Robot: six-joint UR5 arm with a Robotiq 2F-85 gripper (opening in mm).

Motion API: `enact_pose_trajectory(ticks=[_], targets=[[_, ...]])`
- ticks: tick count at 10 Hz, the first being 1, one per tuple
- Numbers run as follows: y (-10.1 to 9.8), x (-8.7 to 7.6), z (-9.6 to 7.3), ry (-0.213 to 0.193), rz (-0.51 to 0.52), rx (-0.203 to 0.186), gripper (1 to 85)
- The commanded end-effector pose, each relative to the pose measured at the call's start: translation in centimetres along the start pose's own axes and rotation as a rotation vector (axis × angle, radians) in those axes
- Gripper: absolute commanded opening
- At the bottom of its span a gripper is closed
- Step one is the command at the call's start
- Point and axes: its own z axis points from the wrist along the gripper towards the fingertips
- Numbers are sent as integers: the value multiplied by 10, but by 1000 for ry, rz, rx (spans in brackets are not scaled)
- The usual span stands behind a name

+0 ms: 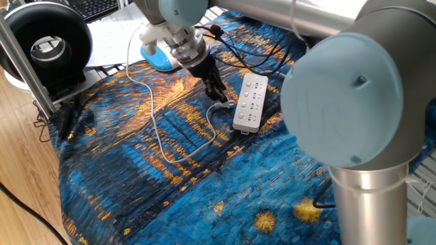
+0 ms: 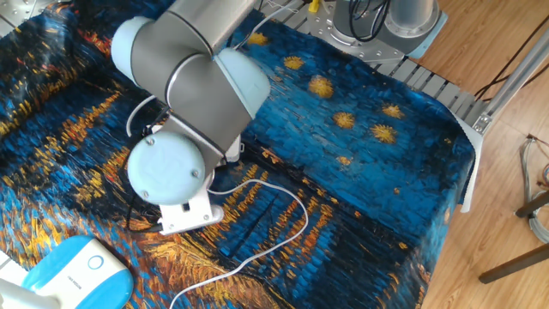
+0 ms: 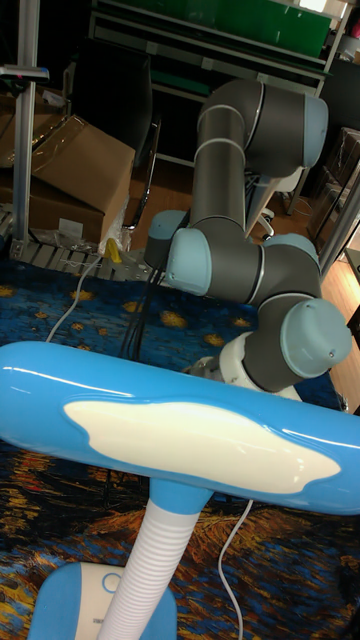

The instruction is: Plug in the power cord of the desk lamp, turn on the socket, and light up the desk lamp

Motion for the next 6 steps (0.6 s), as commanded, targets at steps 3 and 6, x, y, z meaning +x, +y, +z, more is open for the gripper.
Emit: enact_pose_trajectory(ticks=[3, 6], targets=[[8, -9, 8, -1, -36, -18, 440], [7, -14, 11, 1, -43, -16, 433]])
